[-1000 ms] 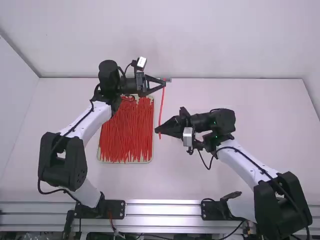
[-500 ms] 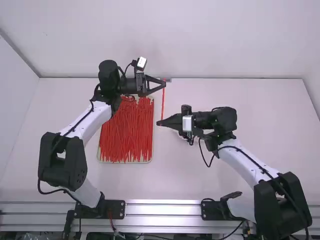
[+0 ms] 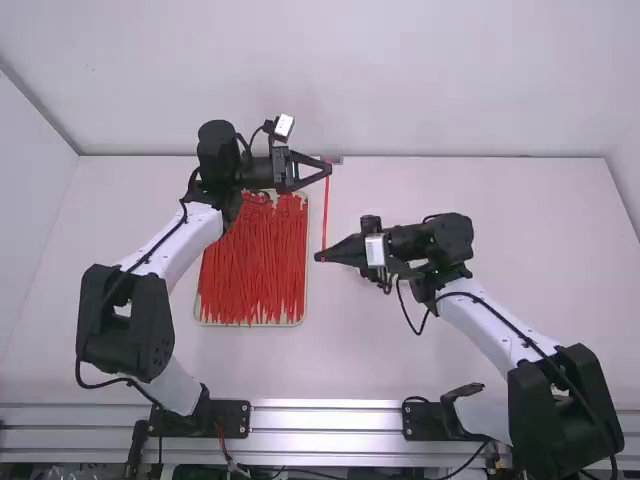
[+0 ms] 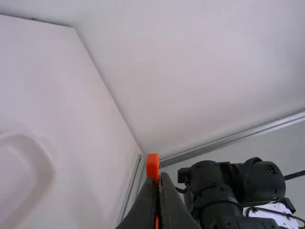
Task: Fasten the cable tie
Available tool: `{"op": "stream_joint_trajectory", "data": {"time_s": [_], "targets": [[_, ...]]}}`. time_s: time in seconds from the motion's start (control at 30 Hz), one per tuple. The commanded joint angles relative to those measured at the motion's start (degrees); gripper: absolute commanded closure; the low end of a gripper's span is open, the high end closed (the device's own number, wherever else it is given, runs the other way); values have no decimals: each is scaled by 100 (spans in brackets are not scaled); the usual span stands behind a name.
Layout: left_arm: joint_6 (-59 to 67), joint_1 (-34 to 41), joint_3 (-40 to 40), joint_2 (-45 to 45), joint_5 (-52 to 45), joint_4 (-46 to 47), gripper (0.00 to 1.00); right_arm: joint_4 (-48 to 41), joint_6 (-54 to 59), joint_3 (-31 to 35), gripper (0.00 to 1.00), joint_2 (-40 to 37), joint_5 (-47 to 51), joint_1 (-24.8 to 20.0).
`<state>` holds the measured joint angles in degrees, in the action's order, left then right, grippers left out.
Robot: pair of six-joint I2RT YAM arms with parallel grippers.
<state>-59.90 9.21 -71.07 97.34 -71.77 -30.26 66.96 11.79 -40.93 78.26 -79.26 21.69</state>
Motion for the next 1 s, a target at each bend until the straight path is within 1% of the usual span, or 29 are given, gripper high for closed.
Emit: {"op": "stream_joint_trajectory", "data": {"time_s": [0.0,0.03,0.07,0.23,0.3,0.33,0.4,0.5,0.53,0.6,0.67,0.8,0.83,0.97], "targets": [[151,-22,33,22,-105,-4,98,35,-651,-146,100,50,417,7],[166,-22,33,22,-111,-28,99,37,-929,-146,100,50,748,9],[195,-22,33,22,-116,-26,99,48,-986,-149,100,50,807,11],[448,-22,33,22,-101,-31,99,682,-2719,-153,100,50,1707,-9],[549,-24,33,22,-79,-55,99,793,-3178,-153,100,50,1902,-42],[728,-26,33,22,-79,-120,99,833,-3661,-153,100,50,2052,-92],[907,-24,33,22,-81,-282,99,890,-4201,-153,100,50,2103,-151],[1200,-26,33,22,-79,-704,99,868,-5342,-149,100,50,1858,-262],[1200,-26,33,22,-79,-704,99,868,-5342,-149,100,50,1858,-262],[1316,-24,33,22,-70,-997,99,870,-5469,-149,100,50,1582,-365],[1351,-24,33,22,-96,-1244,99,715,-5617,-149,100,50,1670,-411],[1349,-24,33,22,-164,-1685,99,577,-5849,-149,100,50,1753,-369],[1349,-24,33,22,-245,-1965,99,503,-5855,-149,100,50,1744,-315],[1526,-22,33,22,-442,-2503,99,131,-6376,-149,100,50,1978,-221]]}}
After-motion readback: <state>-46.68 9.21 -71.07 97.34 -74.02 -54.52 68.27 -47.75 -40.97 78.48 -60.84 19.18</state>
